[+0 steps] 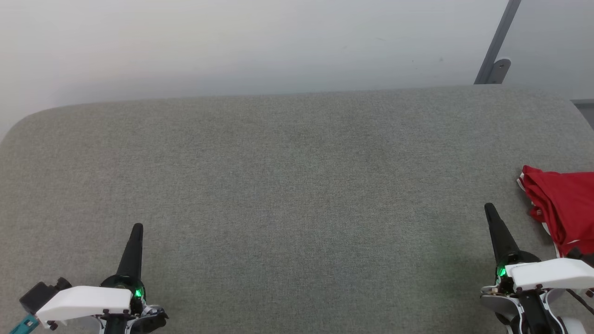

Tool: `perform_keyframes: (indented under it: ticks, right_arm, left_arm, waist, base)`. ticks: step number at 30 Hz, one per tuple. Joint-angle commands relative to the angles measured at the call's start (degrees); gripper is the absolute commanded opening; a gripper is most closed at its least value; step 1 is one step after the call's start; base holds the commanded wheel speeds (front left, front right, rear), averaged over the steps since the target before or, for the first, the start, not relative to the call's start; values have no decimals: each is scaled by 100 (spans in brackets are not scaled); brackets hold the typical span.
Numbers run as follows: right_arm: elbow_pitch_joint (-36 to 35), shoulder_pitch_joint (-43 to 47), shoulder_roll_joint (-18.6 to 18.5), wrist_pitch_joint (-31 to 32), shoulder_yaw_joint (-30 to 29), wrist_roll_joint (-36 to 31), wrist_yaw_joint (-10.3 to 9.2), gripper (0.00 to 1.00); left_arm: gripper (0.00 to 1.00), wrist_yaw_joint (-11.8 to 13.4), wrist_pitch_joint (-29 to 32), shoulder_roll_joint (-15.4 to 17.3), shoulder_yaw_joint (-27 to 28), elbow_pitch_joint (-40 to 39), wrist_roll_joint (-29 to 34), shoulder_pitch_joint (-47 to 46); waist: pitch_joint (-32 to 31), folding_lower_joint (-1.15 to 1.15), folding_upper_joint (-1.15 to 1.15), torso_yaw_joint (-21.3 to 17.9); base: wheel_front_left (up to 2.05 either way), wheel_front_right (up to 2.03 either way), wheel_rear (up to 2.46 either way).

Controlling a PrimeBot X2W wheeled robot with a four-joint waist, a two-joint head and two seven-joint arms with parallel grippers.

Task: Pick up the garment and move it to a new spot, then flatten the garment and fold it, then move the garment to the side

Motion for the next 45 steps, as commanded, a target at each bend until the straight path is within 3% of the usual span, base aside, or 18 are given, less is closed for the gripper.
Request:
perform_keyframes:
  ticks: [1, 35, 45]
  right_arm:
    - [-24, -83, 5, 27, -13, 101, 1, 0]
    - [112, -116, 111, 273, -92, 1537, -2, 0]
    - [109, -115, 109, 269, -87, 1515, -2, 0]
  left_arm:
    - [0, 9, 36, 3, 28, -14, -54, -106]
    - [0, 12, 444, -207, 117, 169, -1201, -370]
    - [0, 12, 446, -210, 127, 166, -1179, -363]
  waist:
    - [-2, 0, 0, -1]
    - [-116, 0, 0, -49]
    - [-116, 0, 0, -50]
  base:
    - [0, 0, 0]
    - [0, 0, 0]
    - [0, 0, 0]
